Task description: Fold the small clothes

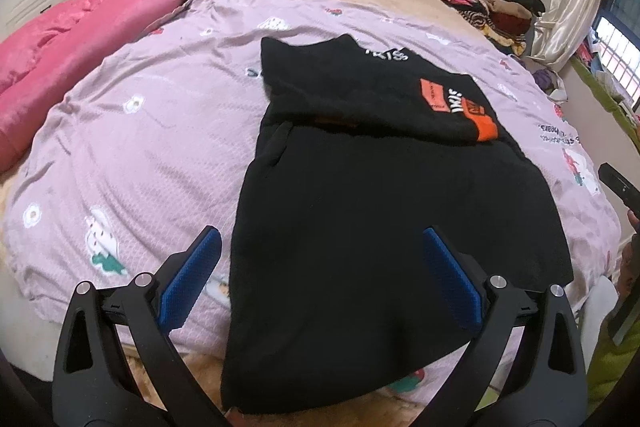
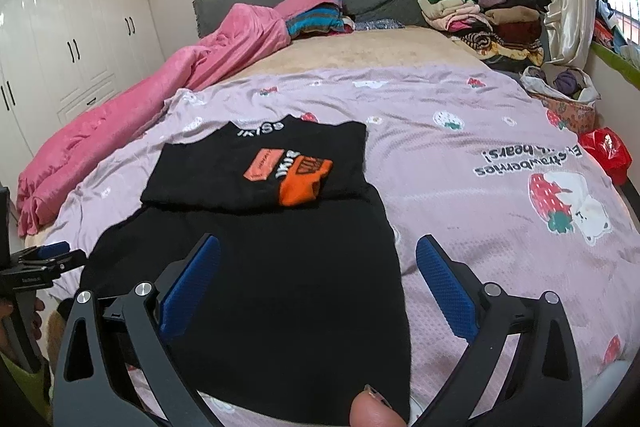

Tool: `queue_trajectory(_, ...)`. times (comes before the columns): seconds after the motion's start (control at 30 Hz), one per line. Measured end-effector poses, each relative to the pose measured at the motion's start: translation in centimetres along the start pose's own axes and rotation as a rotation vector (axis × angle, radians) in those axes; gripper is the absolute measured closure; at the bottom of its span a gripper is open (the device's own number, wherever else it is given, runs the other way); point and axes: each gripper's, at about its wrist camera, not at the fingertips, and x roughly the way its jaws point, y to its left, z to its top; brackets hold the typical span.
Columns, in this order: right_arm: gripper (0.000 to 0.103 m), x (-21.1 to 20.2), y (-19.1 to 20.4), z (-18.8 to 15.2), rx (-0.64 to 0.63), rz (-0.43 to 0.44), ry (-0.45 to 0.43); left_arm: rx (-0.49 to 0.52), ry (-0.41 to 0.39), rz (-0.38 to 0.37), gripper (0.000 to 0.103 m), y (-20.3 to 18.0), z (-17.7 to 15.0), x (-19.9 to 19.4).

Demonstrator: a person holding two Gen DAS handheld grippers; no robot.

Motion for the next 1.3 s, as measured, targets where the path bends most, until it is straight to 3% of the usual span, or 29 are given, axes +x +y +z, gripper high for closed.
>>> queue_trajectory(0.43, 0.005, -0.1, -0.9, -1.6, -0.012, -0.004, 0.034, -0.061, 0.047, 0.002, 0.01, 3.0, -2.5, -0.1)
queue_trajectory(0.7, 0.005, 0.0, -1.2, -2.4, -0.01, -0.004, 0.051, -0.072, 0.07, -0.047, 0.01, 4.1, -4.0, -0.1)
queue_trajectory(0.93, 0.005, 0.2, -1.3, -3.0, -0.012, -0.005, 0.065, -0.108, 0.112, -0.14, 0.047, 4.4, -5.0, 0.5)
queue_trajectory(1.03, 0.005, 0.3, -1.4, -3.3, -0.014, -0.01, 0.075, -0.125, 0.129, -0.16, 0.047, 4.6, -5.3, 0.9)
queue_trajectory(1.13, 0.005, 0.5, -1.5, -3.8, -0.019, -0.009, 0.097, -0.13, 0.139, -0.165, 0.054, 4.6, -5.4, 1.3)
queue_trajectory(1.2, 0.005, 0.6, -1.6, -4.4, -0.025, -0.007, 0.118, -0.136, 0.142, -0.163, 0.063, 4.8, -5.5, 1.5)
queue_trajectory(1.27, 0.005, 0.7, -1.7, -5.0, -0.034, -0.01, 0.137, -0.157, 0.141, -0.174, 0.081, 5.1, -5.6, 1.6)
queue_trajectory(1.3, 0.005, 0.7, -1.8, -5.3, -0.035, -0.009, 0.146, -0.178, 0.137, -0.19, 0.083, 5.5, -5.6, 1.5)
